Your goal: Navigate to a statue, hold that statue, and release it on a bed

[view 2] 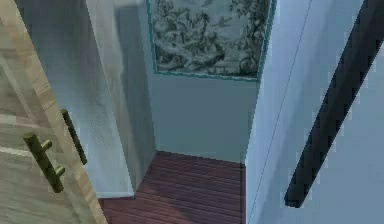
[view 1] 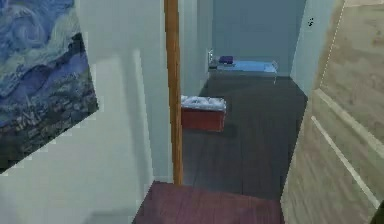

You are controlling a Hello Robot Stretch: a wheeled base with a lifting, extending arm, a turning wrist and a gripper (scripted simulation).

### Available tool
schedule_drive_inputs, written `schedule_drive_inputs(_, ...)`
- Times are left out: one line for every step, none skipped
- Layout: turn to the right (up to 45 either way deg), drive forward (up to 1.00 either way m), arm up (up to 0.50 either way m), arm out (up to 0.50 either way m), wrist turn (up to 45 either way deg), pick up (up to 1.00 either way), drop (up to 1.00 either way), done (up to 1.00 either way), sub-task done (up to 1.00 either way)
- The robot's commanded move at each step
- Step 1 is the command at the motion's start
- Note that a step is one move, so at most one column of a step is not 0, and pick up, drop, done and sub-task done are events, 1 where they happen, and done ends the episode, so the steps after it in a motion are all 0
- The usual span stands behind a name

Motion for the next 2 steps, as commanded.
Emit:
schedule_drive_inputs(0.0,0.35,0.0,0.0,0.0,0.0,0.0,0.0,0.0)
schedule_drive_inputs(12.0,0.0,0.0,0.0,0.0,0.0,0.0,0.0,0.0)
